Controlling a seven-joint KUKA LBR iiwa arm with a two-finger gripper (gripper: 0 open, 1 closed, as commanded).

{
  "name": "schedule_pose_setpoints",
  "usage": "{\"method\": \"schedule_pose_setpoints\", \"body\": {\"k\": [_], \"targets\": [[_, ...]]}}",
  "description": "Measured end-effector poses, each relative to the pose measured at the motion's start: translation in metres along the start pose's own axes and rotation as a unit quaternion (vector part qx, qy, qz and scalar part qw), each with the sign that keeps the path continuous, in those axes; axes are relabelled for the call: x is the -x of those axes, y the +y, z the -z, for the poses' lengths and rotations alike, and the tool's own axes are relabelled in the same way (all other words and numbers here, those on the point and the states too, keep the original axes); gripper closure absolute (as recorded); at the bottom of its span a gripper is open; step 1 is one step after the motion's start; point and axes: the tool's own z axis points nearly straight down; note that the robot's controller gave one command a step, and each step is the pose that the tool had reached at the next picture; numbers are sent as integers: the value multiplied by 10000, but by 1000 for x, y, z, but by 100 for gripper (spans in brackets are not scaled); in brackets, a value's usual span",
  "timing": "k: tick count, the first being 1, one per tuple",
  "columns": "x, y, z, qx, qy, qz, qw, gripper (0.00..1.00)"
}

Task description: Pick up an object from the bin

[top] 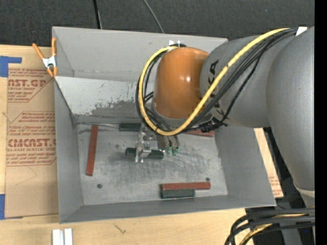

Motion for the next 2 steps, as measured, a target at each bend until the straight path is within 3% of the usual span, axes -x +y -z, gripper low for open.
{"method": "schedule_pose_setpoints", "body": {"k": [1, 2], "targets": [[0, 0, 0, 0, 0, 0, 10000, 100], [5, 1, 67, 3, -7, 111, 9999, 100]]}}
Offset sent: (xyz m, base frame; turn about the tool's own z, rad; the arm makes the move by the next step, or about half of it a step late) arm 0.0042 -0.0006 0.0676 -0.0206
